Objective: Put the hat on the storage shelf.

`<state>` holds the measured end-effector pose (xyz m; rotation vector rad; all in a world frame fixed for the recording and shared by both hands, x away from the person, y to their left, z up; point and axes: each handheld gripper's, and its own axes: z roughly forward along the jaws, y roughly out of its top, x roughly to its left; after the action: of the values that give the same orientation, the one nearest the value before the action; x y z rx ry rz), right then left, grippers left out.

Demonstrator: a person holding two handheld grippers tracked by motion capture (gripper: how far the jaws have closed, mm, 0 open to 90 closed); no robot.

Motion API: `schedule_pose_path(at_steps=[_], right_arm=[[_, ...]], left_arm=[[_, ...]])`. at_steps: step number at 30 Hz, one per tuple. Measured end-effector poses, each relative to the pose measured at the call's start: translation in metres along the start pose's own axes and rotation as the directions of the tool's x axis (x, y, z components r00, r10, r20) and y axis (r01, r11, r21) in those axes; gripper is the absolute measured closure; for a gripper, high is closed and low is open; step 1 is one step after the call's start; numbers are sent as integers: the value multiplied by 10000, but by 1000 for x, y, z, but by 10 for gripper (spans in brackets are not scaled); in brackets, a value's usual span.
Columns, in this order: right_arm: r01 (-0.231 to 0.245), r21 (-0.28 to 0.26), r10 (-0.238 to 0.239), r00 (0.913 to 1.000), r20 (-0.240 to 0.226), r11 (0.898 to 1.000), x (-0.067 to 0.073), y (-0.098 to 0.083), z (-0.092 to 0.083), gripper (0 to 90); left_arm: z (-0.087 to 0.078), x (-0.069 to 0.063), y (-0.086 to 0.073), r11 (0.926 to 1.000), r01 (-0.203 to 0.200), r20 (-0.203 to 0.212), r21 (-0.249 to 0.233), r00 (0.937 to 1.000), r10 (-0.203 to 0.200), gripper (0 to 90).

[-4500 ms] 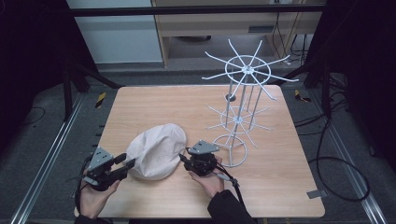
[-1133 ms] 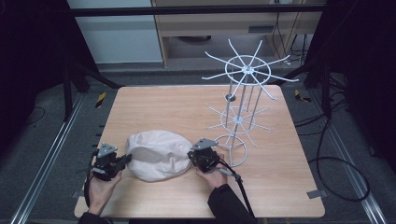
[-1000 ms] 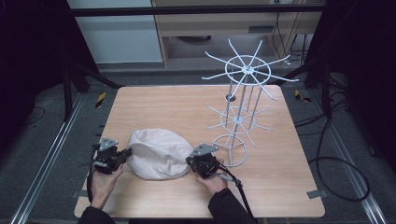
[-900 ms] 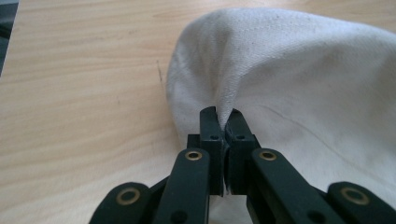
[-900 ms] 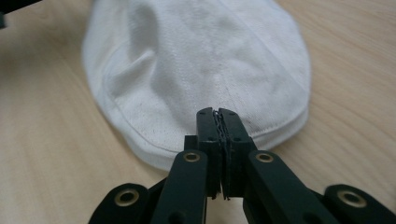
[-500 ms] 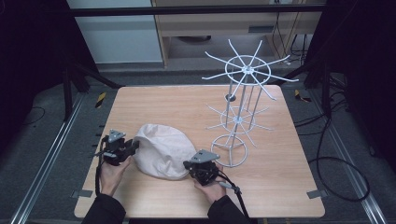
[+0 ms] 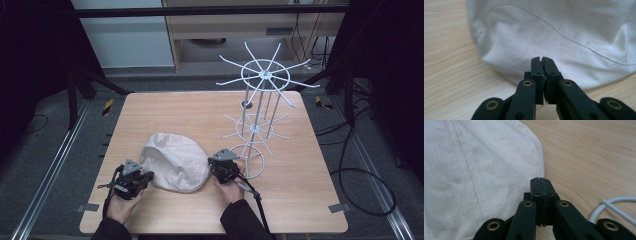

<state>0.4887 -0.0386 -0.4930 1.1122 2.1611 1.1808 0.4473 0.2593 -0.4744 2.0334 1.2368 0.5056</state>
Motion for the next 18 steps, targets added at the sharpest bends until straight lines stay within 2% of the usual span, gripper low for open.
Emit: schedule_pose_path(at_steps=[5,8,12,18], right_arm=[[345,387,-336,9991,-245,9987,4,-1,3,900],[360,527,-318,9964,-784,9980,9,-2,0,900],[809,590,-719,9873,-1417,9950,21,-6,-6,900],[745,410,-634,9717,-2274,9964,41,-11,-9,900]], left_arm=[[12,-2,4,9994,-175,-328,300,9993,185,897],[17,4,6,9989,-181,-635,428,9978,208,898],[23,17,11,9997,151,-761,214,9970,-134,898],[30,30,17,9984,562,-805,-61,9951,-565,898]])
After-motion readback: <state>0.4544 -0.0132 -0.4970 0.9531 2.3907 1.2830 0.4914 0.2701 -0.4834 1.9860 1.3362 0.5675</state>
